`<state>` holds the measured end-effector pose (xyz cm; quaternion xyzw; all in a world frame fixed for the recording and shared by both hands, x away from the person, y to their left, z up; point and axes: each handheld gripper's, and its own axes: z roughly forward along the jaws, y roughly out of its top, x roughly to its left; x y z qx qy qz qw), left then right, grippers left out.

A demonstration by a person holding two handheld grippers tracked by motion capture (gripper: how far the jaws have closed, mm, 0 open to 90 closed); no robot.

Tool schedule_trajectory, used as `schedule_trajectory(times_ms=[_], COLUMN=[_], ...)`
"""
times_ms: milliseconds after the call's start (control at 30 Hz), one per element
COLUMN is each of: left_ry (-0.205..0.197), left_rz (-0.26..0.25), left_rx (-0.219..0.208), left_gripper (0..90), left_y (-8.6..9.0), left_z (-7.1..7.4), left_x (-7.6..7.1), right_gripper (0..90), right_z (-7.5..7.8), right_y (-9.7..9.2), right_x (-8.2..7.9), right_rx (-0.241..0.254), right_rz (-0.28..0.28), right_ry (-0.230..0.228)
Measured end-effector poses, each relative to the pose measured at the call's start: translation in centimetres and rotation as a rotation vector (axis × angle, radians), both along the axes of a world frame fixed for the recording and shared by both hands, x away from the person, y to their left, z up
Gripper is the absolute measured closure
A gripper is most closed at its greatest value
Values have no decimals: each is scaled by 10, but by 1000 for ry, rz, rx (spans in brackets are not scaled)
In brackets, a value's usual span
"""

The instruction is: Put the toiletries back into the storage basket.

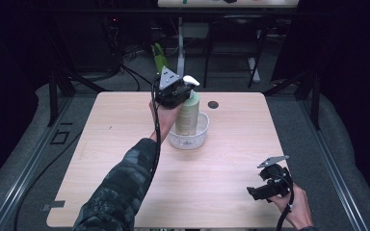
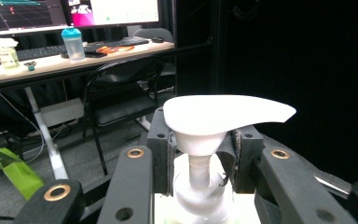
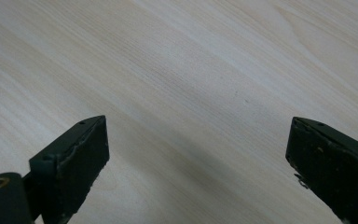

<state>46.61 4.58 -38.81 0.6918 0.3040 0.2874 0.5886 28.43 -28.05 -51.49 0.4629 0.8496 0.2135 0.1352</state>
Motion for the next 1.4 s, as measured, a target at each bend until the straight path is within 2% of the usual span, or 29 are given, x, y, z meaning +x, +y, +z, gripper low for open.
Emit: schedule_trajectory(times_ms=[1400], left_ry=[48], left_rz=[27], left_rx=[18], left_gripper=[676], left_y=[3], left_z=[-24], left_x=[7], right_gripper=[56], right_z=[-1], right_y=[1], right_x=[0], right_rx=[0], right_rz=[7], right_ry=[9])
